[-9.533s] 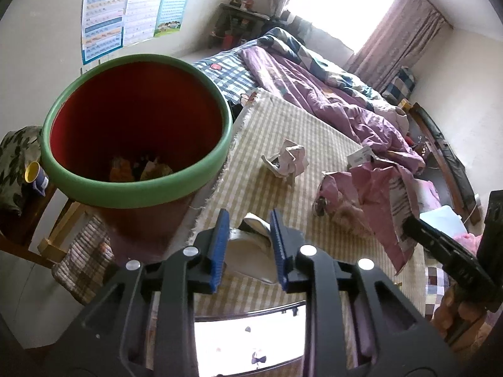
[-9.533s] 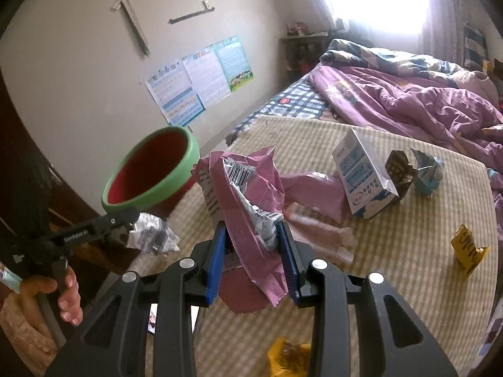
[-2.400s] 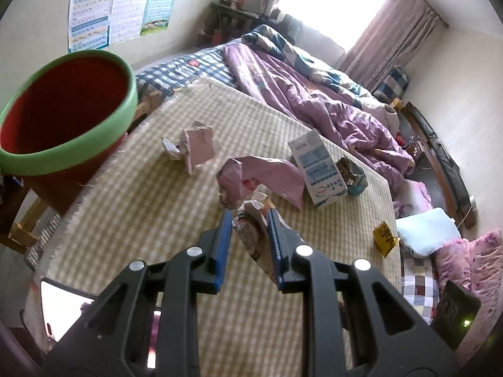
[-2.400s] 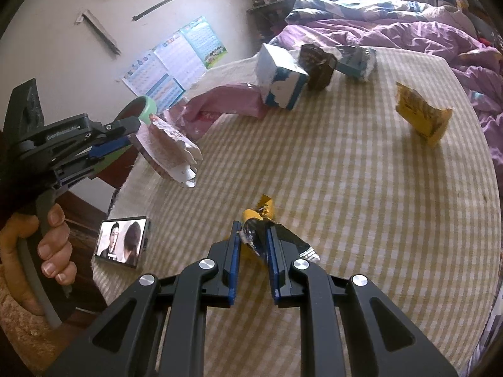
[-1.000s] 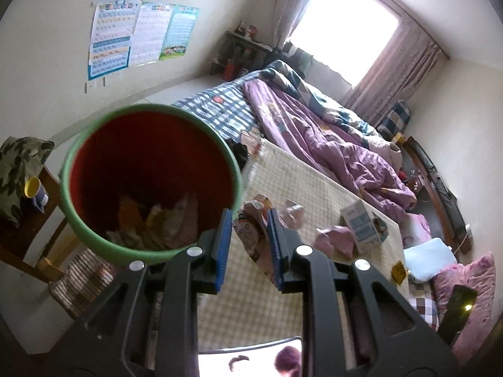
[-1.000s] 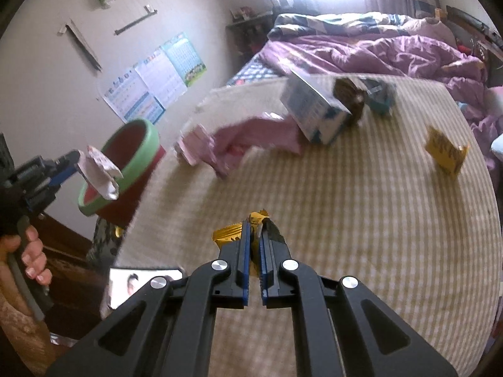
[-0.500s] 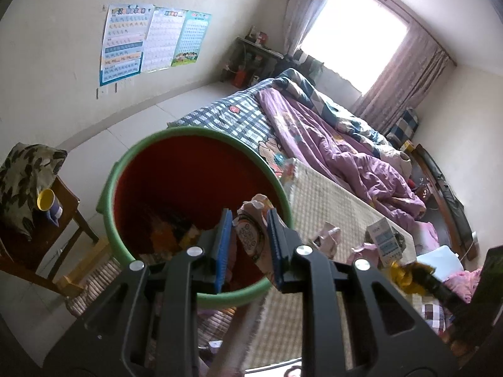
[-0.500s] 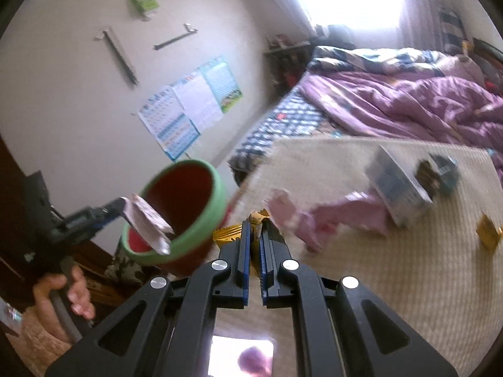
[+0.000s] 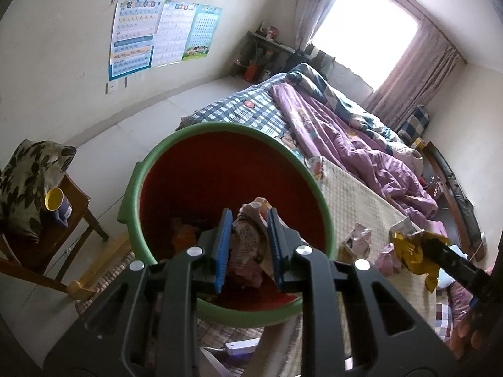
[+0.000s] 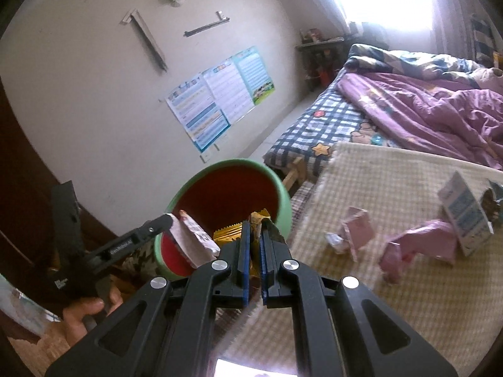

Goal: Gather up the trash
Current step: 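Carry both items over the green bucket and open both tools to drop them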

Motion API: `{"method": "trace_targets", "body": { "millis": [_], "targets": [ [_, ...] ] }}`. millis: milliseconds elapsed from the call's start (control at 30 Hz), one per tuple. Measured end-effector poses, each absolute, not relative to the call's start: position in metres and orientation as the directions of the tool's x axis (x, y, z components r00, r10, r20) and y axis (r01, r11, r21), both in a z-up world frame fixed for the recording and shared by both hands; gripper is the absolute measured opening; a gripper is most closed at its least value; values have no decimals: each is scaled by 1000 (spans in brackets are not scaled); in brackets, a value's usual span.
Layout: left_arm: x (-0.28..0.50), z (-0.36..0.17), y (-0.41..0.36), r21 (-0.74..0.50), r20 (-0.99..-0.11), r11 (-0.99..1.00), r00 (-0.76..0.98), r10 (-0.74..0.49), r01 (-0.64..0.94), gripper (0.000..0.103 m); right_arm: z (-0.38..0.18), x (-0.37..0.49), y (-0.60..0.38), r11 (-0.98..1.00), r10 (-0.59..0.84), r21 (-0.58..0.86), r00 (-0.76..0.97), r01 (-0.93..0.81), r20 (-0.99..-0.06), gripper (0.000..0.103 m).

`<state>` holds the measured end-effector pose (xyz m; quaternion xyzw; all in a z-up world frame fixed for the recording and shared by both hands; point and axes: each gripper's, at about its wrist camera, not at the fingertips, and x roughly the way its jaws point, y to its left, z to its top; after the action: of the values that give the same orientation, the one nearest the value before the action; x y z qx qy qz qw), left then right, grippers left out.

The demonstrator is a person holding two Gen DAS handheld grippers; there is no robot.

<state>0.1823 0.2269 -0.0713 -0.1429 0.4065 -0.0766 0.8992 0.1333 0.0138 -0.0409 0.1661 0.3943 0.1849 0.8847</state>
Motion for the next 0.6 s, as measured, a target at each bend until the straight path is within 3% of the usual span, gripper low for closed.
{"method": "trace_targets", "body": {
  "millis": [600],
  "targets": [
    [205,-80,239,-305,-732,952,639,-238,5,22,-63,167,59,851,510,475,559,-222,-654,8]
  ]
}}
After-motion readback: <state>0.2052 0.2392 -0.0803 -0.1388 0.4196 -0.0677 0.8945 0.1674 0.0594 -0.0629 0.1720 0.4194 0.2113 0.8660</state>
